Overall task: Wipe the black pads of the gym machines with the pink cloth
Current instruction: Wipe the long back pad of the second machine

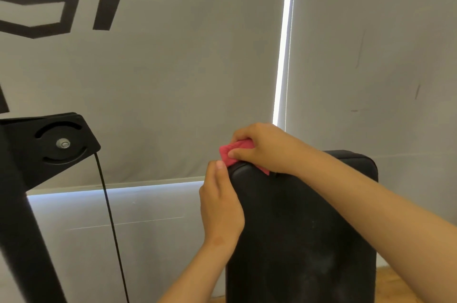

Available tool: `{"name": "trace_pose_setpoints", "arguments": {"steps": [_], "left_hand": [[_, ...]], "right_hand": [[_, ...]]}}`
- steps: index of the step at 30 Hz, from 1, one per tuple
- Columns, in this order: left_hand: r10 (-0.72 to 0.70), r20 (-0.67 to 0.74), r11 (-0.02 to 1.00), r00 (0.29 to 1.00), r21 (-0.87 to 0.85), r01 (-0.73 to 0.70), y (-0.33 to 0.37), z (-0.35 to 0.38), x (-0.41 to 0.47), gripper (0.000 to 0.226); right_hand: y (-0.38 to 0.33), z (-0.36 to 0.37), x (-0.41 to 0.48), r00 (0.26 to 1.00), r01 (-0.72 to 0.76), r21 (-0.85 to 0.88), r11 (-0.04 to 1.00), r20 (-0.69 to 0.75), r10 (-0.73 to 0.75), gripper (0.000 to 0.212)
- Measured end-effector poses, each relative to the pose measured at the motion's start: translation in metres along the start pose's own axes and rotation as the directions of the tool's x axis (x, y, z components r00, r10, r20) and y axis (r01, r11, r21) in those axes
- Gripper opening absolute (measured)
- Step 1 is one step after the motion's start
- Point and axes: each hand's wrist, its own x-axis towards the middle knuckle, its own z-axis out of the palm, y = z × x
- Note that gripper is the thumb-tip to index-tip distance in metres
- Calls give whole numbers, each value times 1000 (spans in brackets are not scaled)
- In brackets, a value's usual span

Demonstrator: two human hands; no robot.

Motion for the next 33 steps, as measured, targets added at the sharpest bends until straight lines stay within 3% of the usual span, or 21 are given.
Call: {"name": "trace_pose_setpoints", "arguments": {"steps": [9,15,20,23,29,33], "left_hand": [[45,-21,996,999,78,-44,-11,1,5,37],[41,-9,998,999,49,-40,-9,1,2,35],[37,16,999,999,21,-37,-3,0,1,32],[45,6,998,999,37,-46,-6,0,2,32],[38,-17,999,999,35,-38,-11,1,5,31],[43,-17,999,999,28,-43,-9,1,4,32]], "right_hand": [[31,-18,-18,994,-107,-9,994,-35,107,14],[4,-4,-5,988,-13,-49,999,-157,5,14],[-5,-6,1,1000,-18,-73,997,1,19,5],[6,-15,-6,999,-45,-72,996,8,45,8],[43,-27,-27,971,-217,-54,975,-118,209,9],[20,-15,-28,951,-138,7,990,-277,134,14]]}}
